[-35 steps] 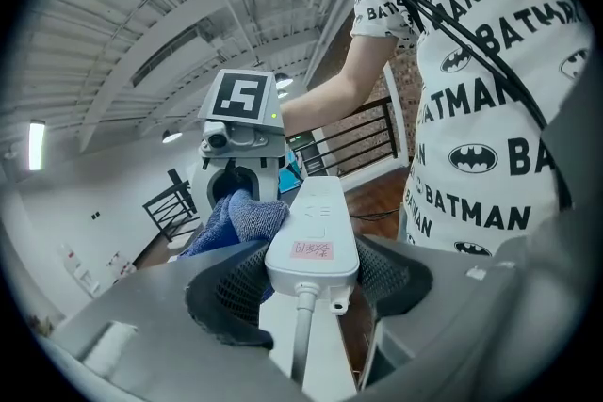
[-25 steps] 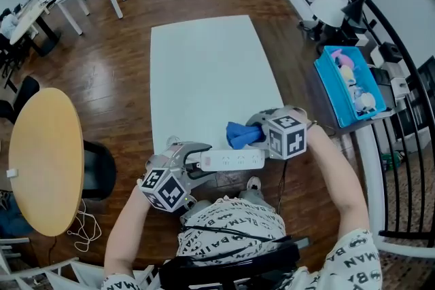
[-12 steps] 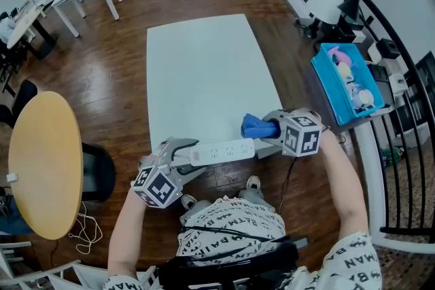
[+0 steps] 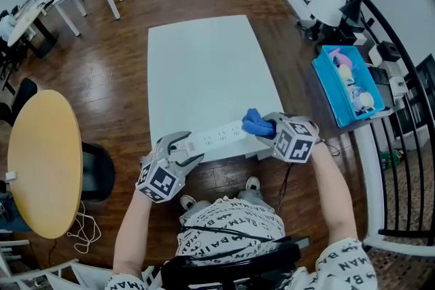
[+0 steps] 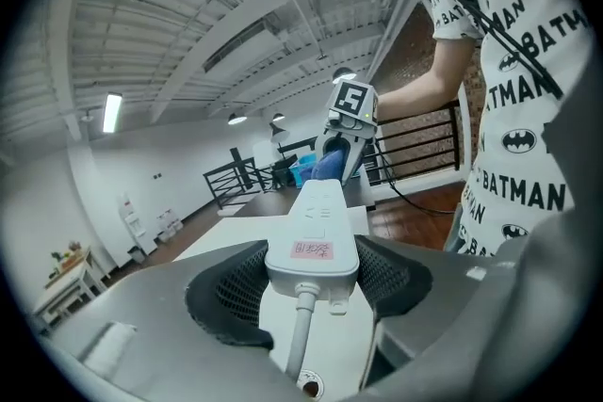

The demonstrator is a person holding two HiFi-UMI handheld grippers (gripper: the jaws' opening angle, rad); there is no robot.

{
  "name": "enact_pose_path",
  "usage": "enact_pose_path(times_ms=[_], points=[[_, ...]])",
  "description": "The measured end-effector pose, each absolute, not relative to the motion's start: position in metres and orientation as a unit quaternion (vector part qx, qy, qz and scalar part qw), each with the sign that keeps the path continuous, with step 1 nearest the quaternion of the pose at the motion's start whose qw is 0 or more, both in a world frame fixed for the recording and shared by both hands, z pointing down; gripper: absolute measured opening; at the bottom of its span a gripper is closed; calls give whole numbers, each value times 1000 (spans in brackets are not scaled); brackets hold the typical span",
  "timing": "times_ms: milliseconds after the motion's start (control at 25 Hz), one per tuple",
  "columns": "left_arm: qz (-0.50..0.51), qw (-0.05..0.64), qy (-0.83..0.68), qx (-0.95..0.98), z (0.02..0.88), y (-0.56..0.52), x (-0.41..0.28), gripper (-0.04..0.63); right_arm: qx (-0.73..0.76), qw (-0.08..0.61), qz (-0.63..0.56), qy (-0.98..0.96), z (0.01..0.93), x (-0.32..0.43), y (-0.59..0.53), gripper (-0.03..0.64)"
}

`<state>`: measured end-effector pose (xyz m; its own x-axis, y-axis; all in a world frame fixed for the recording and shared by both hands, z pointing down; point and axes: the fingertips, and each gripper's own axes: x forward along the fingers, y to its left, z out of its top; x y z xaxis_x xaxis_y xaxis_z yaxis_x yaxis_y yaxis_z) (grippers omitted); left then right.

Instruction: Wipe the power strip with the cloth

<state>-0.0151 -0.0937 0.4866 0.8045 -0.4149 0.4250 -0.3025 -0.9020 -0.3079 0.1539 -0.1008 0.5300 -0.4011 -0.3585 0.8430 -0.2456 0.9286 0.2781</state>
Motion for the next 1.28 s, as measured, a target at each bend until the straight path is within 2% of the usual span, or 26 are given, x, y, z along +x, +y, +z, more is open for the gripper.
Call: enact_pose_path(times_ms=[280,520,800,1280], points=[[-236,72,283,-927,496,-119,-10,288,341,469,35,-814,543,141,-131,129],[-230,35,325,-916,498,-137,-12,287,406,417,91,-808,545,125,-143,129],[-226,25,350,-909,504,-150,-8,287,381,399,106,-827,550,85,-134,129],[-238,8,348,-907,534,-159,-5,287,305,426,104,-845,569,23,-107,129]])
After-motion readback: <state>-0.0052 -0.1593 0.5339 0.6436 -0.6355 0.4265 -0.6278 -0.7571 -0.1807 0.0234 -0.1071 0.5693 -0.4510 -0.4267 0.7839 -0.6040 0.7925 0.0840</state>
